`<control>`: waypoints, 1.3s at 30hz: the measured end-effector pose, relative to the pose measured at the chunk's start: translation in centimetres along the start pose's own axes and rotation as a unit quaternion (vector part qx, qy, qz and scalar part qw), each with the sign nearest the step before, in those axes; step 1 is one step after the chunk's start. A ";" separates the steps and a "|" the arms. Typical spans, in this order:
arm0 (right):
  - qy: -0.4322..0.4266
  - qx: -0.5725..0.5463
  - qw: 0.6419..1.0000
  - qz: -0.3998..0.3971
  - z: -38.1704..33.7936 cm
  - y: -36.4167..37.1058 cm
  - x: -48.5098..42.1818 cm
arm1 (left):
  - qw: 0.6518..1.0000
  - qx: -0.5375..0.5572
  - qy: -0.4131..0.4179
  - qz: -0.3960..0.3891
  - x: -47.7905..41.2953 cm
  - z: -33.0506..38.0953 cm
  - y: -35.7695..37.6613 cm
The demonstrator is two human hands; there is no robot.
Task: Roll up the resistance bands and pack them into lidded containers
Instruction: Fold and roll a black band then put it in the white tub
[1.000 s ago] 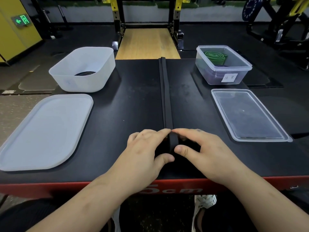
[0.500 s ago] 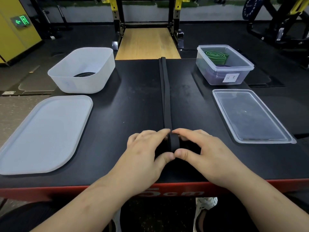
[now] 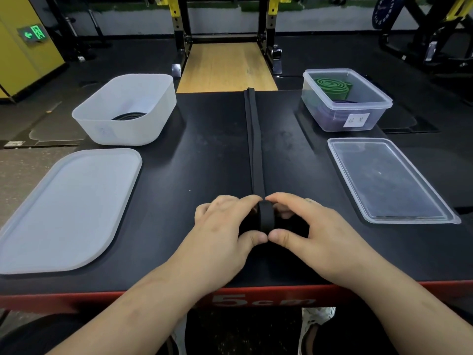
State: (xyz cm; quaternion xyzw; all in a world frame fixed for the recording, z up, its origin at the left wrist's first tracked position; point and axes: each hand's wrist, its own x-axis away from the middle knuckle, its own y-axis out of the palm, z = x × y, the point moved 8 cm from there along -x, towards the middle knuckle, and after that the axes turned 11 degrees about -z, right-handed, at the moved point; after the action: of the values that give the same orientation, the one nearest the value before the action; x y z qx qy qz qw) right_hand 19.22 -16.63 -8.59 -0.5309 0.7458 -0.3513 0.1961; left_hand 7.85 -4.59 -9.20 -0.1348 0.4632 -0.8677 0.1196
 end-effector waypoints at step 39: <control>-0.058 0.039 0.997 -0.040 -1.4 0.3 2.3 | 0.999 0.039 0.031 -0.013 3.3 1.1 1.2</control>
State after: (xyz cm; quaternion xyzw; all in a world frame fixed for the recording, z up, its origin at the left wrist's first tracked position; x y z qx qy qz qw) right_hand 17.30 -18.24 -7.65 -0.5720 0.6970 -0.3563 0.2450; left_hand 5.23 -7.16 -9.17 -0.1090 0.4304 -0.8905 0.0992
